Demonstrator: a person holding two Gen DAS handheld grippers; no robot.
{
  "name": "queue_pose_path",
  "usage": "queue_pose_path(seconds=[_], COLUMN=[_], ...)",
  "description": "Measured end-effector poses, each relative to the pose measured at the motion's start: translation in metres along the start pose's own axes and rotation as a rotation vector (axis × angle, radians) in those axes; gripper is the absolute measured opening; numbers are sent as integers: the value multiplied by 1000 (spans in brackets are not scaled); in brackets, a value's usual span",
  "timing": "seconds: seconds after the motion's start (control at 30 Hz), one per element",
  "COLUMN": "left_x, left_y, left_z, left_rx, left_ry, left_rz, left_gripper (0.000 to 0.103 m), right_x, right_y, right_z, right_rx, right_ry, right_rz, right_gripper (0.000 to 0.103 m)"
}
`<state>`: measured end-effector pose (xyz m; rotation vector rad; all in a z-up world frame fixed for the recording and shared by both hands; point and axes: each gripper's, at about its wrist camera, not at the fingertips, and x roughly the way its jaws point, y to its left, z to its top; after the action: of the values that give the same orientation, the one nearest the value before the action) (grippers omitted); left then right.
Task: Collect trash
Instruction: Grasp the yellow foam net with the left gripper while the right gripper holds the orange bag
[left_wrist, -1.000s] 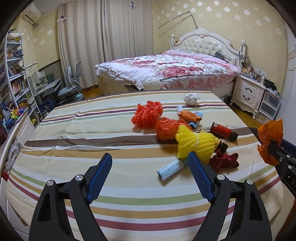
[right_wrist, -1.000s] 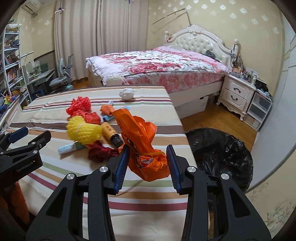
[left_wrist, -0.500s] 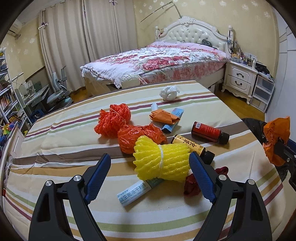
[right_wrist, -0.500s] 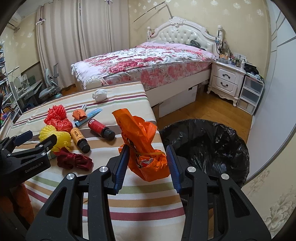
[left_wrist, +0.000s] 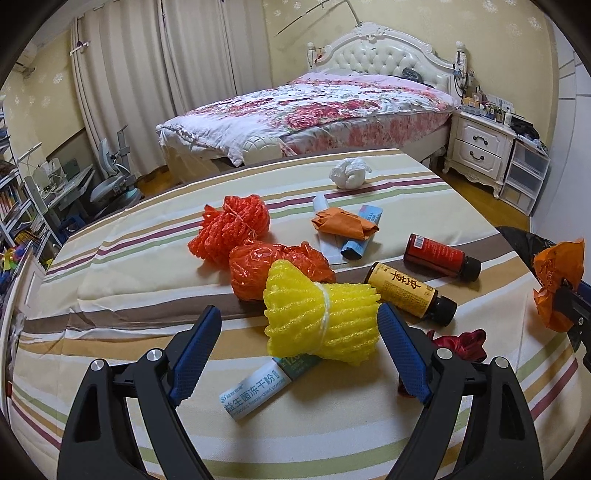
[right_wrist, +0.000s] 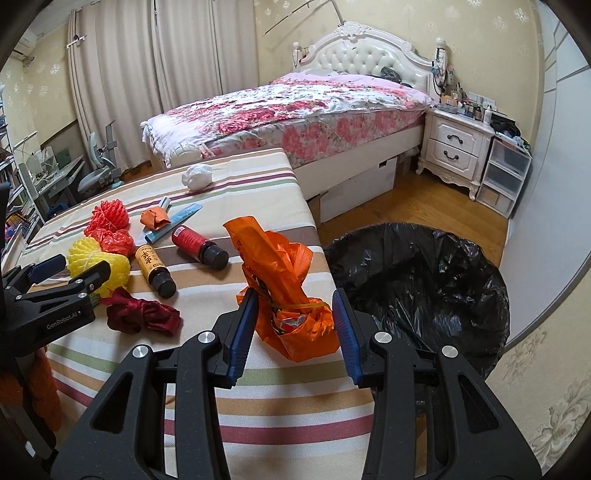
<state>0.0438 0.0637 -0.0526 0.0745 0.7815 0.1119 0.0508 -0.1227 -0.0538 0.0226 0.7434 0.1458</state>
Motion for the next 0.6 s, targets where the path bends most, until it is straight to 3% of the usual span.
queue_pose_path(seconds=[0.27, 0.47, 0.5, 0.57, 0.6], left_x=[-5, 7, 7, 7, 6], left_y=[-3, 3, 4, 4, 4], left_z=[1, 0, -1, -2, -2], left_rx=[2, -30, -34, -27, -22], left_ry=[-11, 33, 34, 36, 36], left_rz=[-35, -54, -55, -56, -56], left_gripper=[84, 83, 82, 66, 64], right_x=[1, 3, 3, 3, 3], right_y=[3, 6, 6, 7, 7], right_z=[-2, -2, -3, -3, -3], right_rx=[-5, -7, -6, -6, -6], right_ry=[9, 13, 14, 15, 15], right_rz=[5, 6, 6, 6, 6], right_gripper=[40, 40, 40, 40, 40])
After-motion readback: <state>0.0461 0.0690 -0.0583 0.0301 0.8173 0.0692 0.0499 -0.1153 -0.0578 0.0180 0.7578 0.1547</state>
